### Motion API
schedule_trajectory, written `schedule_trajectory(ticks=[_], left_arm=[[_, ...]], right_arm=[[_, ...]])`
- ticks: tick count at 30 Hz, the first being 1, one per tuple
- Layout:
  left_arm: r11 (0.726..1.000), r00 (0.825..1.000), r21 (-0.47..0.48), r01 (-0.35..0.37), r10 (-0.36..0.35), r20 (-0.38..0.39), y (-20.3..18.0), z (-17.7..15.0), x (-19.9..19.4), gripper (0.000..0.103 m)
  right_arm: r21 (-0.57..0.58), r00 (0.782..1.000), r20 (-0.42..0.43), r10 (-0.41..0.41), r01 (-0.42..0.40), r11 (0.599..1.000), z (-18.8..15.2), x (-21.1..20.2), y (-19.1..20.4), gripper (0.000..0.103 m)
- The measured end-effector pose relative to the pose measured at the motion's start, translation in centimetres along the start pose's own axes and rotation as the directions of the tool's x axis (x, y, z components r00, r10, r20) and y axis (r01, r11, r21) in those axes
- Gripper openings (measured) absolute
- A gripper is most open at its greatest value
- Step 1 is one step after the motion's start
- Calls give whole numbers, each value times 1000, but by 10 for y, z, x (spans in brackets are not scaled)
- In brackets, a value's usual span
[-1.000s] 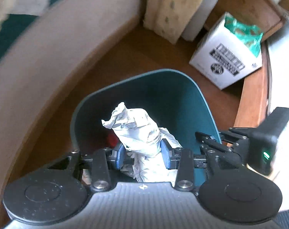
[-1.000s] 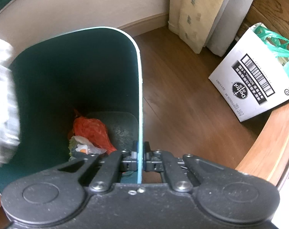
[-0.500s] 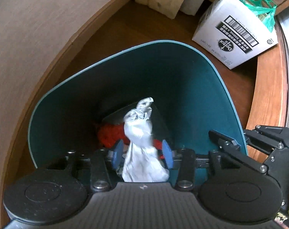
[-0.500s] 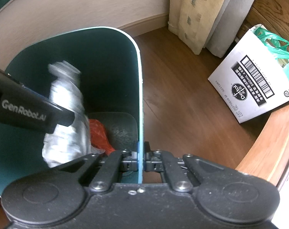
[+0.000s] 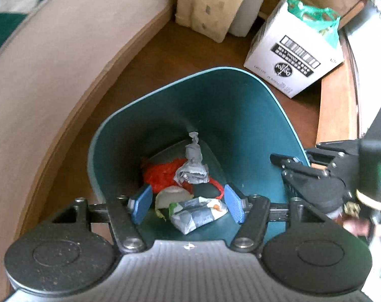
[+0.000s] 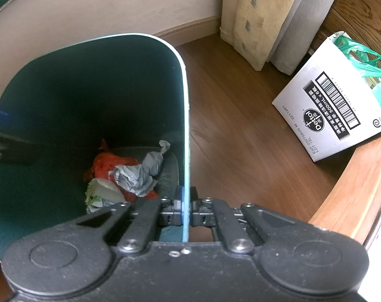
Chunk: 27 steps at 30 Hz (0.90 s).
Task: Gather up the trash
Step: 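Move the open left tool back over the trash pile, then grasp the white tissue paper with the left tool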
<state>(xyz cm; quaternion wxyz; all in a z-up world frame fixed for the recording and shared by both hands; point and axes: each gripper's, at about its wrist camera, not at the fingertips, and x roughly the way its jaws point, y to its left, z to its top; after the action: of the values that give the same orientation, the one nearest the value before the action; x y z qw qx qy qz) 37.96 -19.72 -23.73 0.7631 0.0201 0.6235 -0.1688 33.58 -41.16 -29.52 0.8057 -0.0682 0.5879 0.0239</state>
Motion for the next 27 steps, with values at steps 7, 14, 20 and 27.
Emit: schedule_trajectory(ticks=[7, 14, 20, 27], left_arm=[[997, 1000, -74, -14, 16, 25, 31, -25, -32, 62], [992, 997, -124, -28, 37, 68, 66, -56, -57, 62], [985, 999, -170, -31, 35, 20, 110, -98, -37, 63], [986, 998, -152, -63, 59, -31, 137, -124, 38, 68]], right_arm=[[-9, 1000, 4, 3, -3, 1000, 0, -2, 2, 2], [-19, 999, 19, -32, 32, 999, 1, -9, 11, 1], [180, 996, -84, 18, -3, 984, -5, -3, -18, 3], [507, 990, -132, 49, 25, 862, -26, 0, -59, 5]])
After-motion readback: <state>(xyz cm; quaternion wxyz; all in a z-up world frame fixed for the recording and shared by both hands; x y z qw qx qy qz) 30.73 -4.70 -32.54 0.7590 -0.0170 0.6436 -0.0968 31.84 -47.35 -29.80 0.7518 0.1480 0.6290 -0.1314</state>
